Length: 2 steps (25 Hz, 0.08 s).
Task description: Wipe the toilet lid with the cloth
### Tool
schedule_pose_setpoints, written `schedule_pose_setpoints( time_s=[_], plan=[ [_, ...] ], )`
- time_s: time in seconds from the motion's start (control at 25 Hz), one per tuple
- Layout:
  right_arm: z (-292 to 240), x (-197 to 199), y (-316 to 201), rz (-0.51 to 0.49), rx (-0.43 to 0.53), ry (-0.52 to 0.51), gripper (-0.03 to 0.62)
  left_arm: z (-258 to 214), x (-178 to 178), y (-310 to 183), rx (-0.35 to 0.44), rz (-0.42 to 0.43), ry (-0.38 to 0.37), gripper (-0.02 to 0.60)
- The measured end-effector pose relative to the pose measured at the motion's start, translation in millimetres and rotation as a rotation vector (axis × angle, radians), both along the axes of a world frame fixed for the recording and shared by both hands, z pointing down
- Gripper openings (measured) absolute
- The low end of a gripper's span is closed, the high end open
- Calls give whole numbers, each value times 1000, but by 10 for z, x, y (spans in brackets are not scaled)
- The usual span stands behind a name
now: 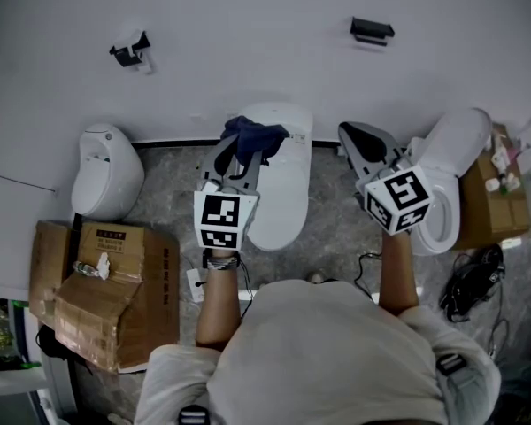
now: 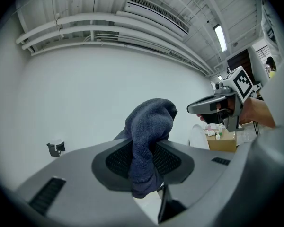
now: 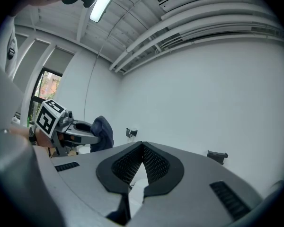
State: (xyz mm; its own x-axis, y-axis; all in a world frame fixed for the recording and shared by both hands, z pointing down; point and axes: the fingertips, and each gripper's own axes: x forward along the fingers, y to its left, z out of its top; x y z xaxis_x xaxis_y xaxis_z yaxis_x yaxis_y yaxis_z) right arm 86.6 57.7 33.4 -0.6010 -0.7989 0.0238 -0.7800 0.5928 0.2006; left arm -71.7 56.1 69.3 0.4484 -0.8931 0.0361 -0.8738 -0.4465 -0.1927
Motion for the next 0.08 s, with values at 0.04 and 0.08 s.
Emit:
schedule_pose_setpoints(
  time_s=[0.04, 0.08],
  plan=[
    [9, -3, 9, 1, -2, 2, 28, 6, -1, 6, -2, 0, 1, 115],
    [18, -7, 18, 1, -4, 4, 28, 13, -3, 13, -3, 1, 2, 115]
  ],
)
